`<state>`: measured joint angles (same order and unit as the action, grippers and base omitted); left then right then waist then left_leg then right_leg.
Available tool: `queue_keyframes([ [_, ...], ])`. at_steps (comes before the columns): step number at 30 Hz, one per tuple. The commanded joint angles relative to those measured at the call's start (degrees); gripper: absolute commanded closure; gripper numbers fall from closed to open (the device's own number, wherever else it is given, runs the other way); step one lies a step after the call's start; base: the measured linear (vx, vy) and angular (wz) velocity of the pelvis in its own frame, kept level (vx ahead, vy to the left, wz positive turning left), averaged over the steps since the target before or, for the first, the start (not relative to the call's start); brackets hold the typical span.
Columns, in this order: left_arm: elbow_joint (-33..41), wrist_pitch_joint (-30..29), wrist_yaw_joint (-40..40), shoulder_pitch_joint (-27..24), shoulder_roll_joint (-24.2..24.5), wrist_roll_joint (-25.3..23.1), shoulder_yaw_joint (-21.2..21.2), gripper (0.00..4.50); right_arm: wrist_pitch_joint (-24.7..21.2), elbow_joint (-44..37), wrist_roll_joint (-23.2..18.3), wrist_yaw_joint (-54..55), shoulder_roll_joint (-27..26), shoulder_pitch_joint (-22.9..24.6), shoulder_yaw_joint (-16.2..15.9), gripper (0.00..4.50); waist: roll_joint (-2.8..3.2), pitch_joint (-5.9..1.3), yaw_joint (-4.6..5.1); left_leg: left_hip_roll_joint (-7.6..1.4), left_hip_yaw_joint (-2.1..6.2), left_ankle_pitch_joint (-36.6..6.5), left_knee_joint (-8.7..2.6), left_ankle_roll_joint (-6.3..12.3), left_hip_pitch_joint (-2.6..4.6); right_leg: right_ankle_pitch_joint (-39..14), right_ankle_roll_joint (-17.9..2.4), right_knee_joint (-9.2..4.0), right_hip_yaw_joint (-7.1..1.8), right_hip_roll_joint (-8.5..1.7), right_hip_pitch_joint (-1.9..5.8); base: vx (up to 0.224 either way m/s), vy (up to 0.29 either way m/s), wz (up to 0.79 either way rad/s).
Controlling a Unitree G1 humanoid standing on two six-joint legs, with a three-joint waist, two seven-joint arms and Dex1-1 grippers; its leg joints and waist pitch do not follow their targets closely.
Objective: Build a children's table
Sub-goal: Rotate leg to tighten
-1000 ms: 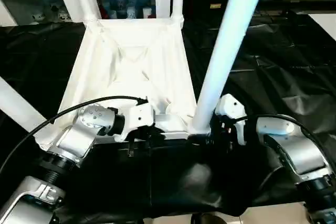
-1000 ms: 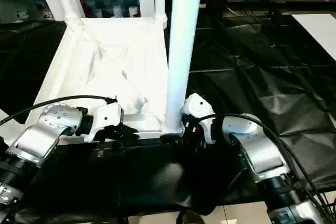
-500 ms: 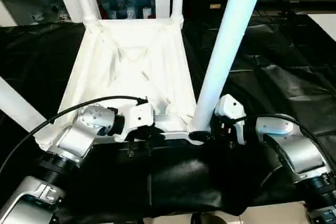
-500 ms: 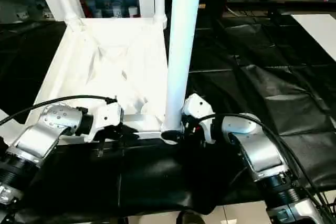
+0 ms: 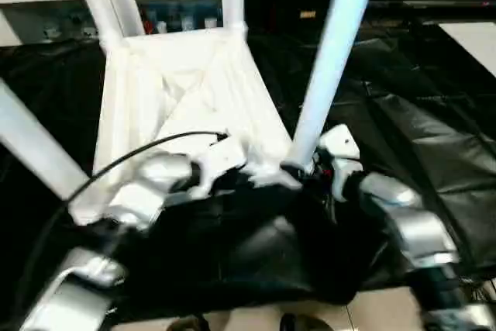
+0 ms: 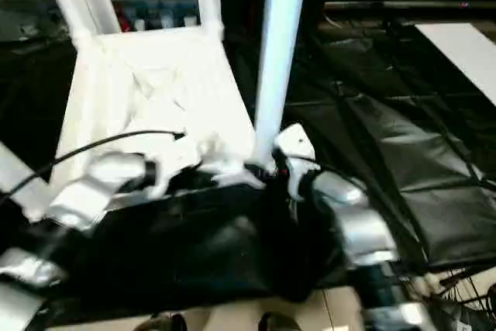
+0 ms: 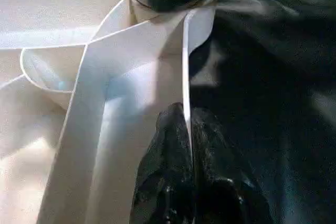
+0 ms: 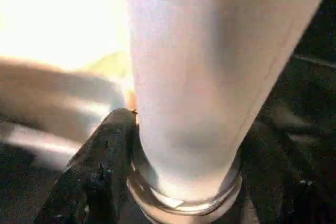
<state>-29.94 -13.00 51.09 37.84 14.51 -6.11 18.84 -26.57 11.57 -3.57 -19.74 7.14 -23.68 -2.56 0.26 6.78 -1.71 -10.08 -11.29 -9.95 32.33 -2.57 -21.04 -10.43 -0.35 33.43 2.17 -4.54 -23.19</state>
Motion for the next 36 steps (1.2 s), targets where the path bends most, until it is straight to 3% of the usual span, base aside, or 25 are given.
queue_keyframes([
  [1,-3.8,-1.8,-5.4,1.0,-3.2,-1.6,1.7,4.5,-3.1,4.6,-1.9,5.7,-4.6,-0.1,0.2,1.94,-0.12,-2.56,0.27,-2.58,2.38,-22.2,-4.77,-1.83,1.4,-35.2,-5.0,-6.2,-2.05,-3.92,0.75,0.0,0.0,0.0],
  [3,-5.4,-2.2,-6.8,2.0,-4.6,-2.3,2.1,4.5,-2.9,6.1,-2.2,8.9,-6.8,-1.1,1.3,1.94,0.14,-2.64,0.25,-2.66,2.32,-22.1,-5.01,-1.96,1.45,-32.1,-5.4,-6.25,-2.09,-3.76,0.55,0.0,0.0,0.0],
  [4,-6.0,-2.2,-7.0,2.3,-5.0,-2.6,2.3,4.5,-2.5,6.4,-1.5,8.7,-7.0,-1.4,0.6,1.94,0.12,-2.64,0.21,-2.73,2.25,-23.0,-5.08,-2.23,1.66,-30.3,-5.8,-6.21,-2.13,-3.62,0.41,0.0,0.0,0.0],
  [8,-6.3,-1.8,-6.2,2.4,-5.2,-3.0,2.7,4.5,-1.6,4.8,0.5,6.0,-6.5,-0.8,-2.2,1.94,0.19,-2.88,0.07,-2.75,2.13,-22.7,-5.24,-1.95,1.33,-25.1,-7.1,-5.72,-2.28,-3.66,0.9,0.0,0.0,0.0],
  [9,-6.0,-1.7,-5.4,2.1,-4.9,-3.2,2.9,4.5,-1.0,2.8,0.2,4.1,-6.3,0.0,-2.9,1.38,0.11,-2.93,0.01,-2.71,1.98,-22.4,-5.17,-1.61,1.25,-24.6,-7.4,-5.74,-2.34,-3.71,1.0,0.0,0.0,0.0],
  [10,-6.3,-1.6,-5.3,2.1,-4.9,-3.4,2.9,4.5,-1.0,2.2,0.1,4.0,-6.6,0.1,-2.9,1.24,0.08,-3.0,-0.18,-2.77,1.82,-21.7,-5.06,-1.27,1.41,-24.2,-7.5,-5.85,-2.48,-3.85,0.89,0.0,0.0,0.0],
  [13,-6.8,-1.1,-5.2,2.1,-4.3,-3.5,2.9,4.5,-0.6,1.1,0.0,4.5,-6.7,0.1,-2.5,1.06,0.01,-3.11,-0.24,-2.75,1.77,-19.9,-5.08,-0.54,0.99,-23.0,-8.2,-5.59,-2.45,-3.86,1.29,0.0,0.0,0.0],
  [18,-6.3,-0.5,-4.0,1.6,-2.9,-3.6,2.9,4.5,-0.4,-0.2,-0.2,3.1,-4.7,-0.4,-2.7,0.72,0.1,-3.18,-0.27,-2.79,1.78,-19.3,-5.03,-0.31,0.93,-24.1,-8.1,-5.63,-2.44,-3.91,1.3,0.0,0.0,0.0],
  [21,-4.0,0.9,-1.0,0.1,-0.4,-2.8,2.8,4.5,-1.8,-3.4,-0.6,-1.5,-0.1,-0.6,-2.3,0.37,0.04,-3.22,-0.32,-2.86,1.76,-18.8,-4.99,-0.17,0.87,-23.0,-8.2,-5.41,-2.46,-3.77,1.47,0.0,0.0,0.0],
  [23,-2.2,3.1,2.2,-1.2,1.7,-1.9,2.8,4.5,-2.7,-5.2,-0.6,-6.2,4.3,-0.7,-2.4,0.23,-0.1,-3.22,-0.36,-2.9,1.81,-16.8,-4.95,0.6,0.36,-20.3,-8.6,-5.01,-2.46,-3.75,2.0,0.0,0.0,0.0],
  [26,0.0,4.2,6.6,-2.9,4.3,-0.8,3.1,4.5,-1.6,-6.8,0.5,-12.8,10.6,-0.3,-4.5,0.04,0.12,-3.66,-0.44,-2.9,1.29,-13.2,-4.29,1.87,0.65,-14.3,-10.9,-4.4,-2.53,-3.69,1.9,0.017,-0.007,0.01],
  [29,3.5,7.2,13.8,-5.3,8.1,1.4,3.9,4.5,0.7,-9.0,-0.7,-20.3,16.4,0.5,-4.8,0.04,0.27,-4.18,-0.68,-2.98,1.3,-8.5,-3.77,3.3,0.27,-6.0,-13.5,-3.19,-2.33,-3.7,2.7,0.058,-0.016,-0.01],
  [31,5.6,8.5,17.3,-6.6,10.1,2.7,4.1,4.5,1.6,-10.8,-2.2,-25.3,19.6,1.5,-5.4,0.04,0.31,-4.29,-0.65,-2.95,0.94,-4.5,-3.26,5.79,0.26,3.2,-15.9,-2.29,-2.31,-3.31,2.72,0.057,-0.009,-0.02],
  [33,6.2,8.2,17.7,-6.8,10.6,2.9,4.1,4.5,1.9,-11.5,-2.7,-27.2,20.8,2.0,-5.9,0.04,0.42,-4.54,-0.83,-3.05,0.89,-2.7,-2.98,7.08,0.48,7.6,-17.4,-1.73,-2.26,-3.23,2.87,0.0,0.0,0.0],
  [36,9.1,6.5,20.1,-7.8,11.8,4.9,3.3,4.5,2.2,-14.2,-4.6,-33.4,24.2,3.9,-7.7,0.04,0.2,-4.34,-1.15,-3.21,0.77,-2.9,-2.87,7.98,0.37,7.2,-18.3,-1.59,-2.19,-3.3,2.98,0.0,0.0,0.0],
])
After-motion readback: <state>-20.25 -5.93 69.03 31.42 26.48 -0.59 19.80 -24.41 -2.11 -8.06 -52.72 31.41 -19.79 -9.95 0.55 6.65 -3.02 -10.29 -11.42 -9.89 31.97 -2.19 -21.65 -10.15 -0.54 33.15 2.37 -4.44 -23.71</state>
